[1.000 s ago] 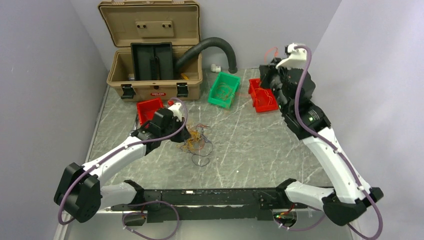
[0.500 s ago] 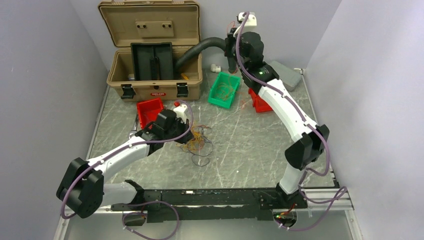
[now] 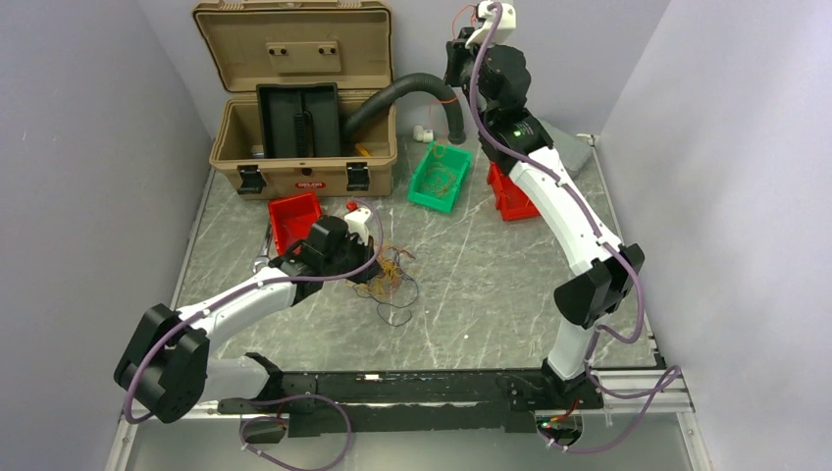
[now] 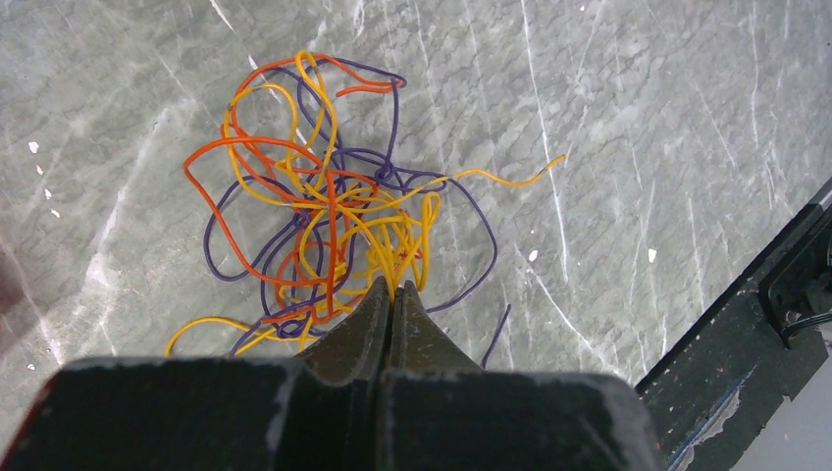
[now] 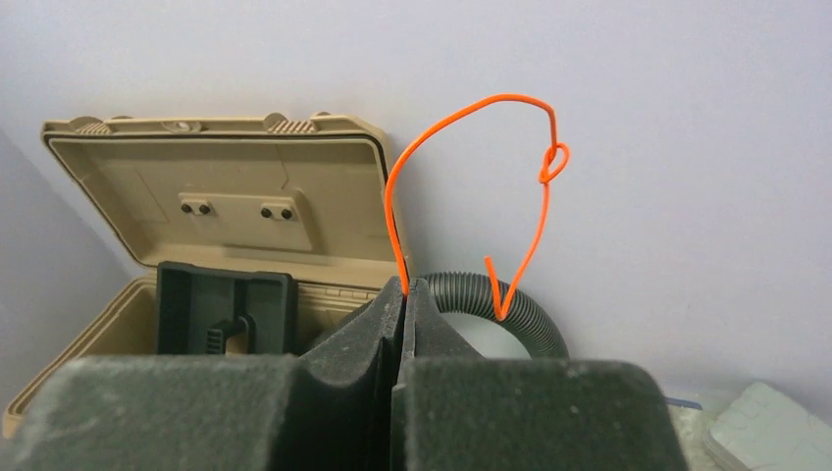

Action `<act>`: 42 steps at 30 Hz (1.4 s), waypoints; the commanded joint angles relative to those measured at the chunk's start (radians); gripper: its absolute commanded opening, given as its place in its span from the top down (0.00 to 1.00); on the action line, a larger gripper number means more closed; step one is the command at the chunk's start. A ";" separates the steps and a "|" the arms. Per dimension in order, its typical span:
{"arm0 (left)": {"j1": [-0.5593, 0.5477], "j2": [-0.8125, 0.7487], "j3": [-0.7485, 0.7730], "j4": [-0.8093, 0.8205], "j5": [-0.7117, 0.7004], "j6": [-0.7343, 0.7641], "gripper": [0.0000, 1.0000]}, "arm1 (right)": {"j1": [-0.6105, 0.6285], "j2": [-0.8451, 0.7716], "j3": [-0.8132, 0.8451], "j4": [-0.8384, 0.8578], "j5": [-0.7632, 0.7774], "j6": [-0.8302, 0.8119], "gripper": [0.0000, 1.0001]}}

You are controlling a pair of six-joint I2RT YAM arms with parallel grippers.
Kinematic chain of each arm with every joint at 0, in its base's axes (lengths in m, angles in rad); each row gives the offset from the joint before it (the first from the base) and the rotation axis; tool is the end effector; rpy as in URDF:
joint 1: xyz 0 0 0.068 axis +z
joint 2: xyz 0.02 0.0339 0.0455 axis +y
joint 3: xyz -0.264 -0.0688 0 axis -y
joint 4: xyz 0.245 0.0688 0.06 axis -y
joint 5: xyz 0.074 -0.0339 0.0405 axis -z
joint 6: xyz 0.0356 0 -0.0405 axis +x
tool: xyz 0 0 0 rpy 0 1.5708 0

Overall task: Untangle the cables
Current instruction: Place the cable in the bin.

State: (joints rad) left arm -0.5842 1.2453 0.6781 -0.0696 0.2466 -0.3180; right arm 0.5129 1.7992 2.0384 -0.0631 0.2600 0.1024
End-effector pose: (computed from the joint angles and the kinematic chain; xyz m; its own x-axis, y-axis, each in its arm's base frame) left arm 0.2135 -0.1516 0.2181 -0.6896 0.0924 -0.7183 0.5085 0.7681 -0.3893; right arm 0.3620 0.1934 0.5060 0.1259 0.1843 -0.9748 -0.2680 0.9524 0.1454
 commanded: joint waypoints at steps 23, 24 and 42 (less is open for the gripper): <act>-0.004 -0.009 -0.057 0.131 -0.006 0.076 1.00 | -0.127 0.100 -0.146 0.081 -0.247 0.080 1.00; -0.004 -0.012 -0.063 0.137 -0.005 0.079 1.00 | -0.127 0.099 -0.135 0.075 -0.253 0.073 1.00; -0.004 -0.071 -0.123 0.205 -0.016 0.114 1.00 | -0.127 0.109 -0.375 0.137 -0.339 0.108 1.00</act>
State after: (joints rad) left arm -0.5842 1.2015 0.5640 0.0765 0.2230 -0.2222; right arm 0.3859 1.9194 1.7390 0.0032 -0.0509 0.1848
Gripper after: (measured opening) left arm 0.013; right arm 0.010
